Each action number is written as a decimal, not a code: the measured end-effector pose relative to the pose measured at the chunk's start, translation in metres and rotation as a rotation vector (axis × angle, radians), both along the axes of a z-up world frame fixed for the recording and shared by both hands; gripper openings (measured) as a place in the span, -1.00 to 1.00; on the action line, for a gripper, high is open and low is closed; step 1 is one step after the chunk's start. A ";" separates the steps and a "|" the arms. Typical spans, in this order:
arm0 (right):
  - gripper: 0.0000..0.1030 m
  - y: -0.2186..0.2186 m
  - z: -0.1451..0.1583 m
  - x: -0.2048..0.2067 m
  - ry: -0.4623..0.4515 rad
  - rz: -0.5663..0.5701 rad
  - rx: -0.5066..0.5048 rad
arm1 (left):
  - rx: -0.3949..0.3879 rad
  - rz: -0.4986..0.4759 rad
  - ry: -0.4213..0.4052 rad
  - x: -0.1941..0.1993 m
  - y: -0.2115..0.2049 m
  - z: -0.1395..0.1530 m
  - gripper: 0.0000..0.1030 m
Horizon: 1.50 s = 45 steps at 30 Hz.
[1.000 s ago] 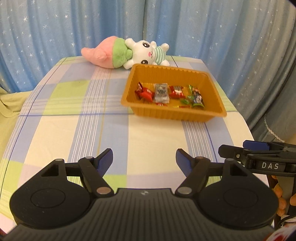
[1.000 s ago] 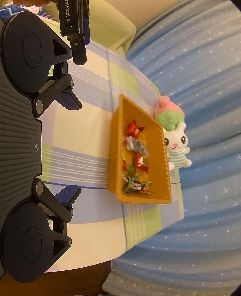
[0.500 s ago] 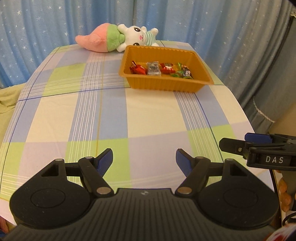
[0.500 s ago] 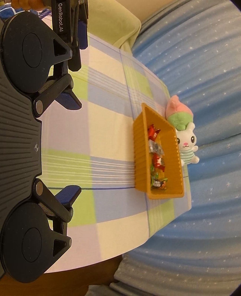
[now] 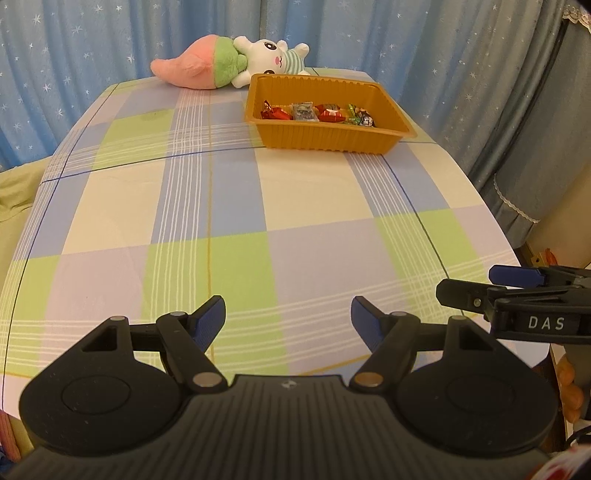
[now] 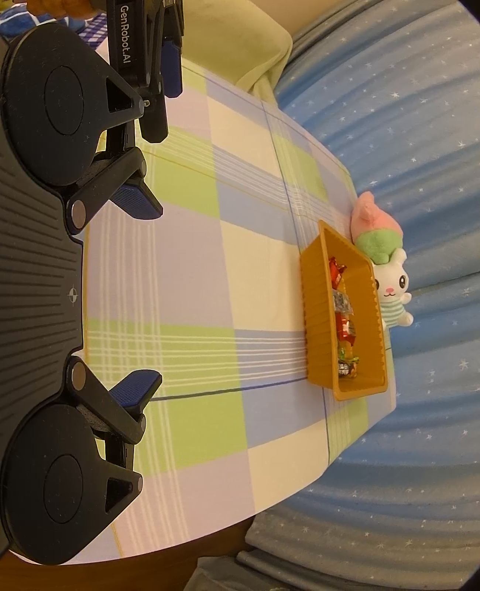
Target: Organize snacks
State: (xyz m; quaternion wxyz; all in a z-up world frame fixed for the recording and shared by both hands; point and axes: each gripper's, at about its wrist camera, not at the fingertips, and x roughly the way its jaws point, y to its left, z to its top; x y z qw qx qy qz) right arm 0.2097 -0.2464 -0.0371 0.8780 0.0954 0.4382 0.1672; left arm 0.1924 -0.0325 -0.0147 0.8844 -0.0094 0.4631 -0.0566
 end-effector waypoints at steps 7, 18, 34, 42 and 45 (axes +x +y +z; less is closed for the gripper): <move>0.71 0.006 -0.001 -0.009 0.003 -0.003 -0.008 | -0.002 -0.009 -0.002 -0.008 0.004 0.000 0.42; 0.71 0.009 -0.001 -0.007 -0.003 0.010 -0.014 | -0.003 -0.012 -0.012 -0.008 0.004 0.001 0.43; 0.71 0.010 -0.001 0.000 0.000 0.023 -0.018 | -0.002 -0.008 -0.007 -0.002 0.003 0.002 0.44; 0.71 0.011 0.000 0.003 -0.001 0.026 -0.020 | -0.002 -0.008 -0.007 -0.001 0.003 0.002 0.44; 0.71 0.011 0.000 0.004 0.000 0.028 -0.021 | -0.001 -0.007 -0.005 0.000 0.003 0.002 0.44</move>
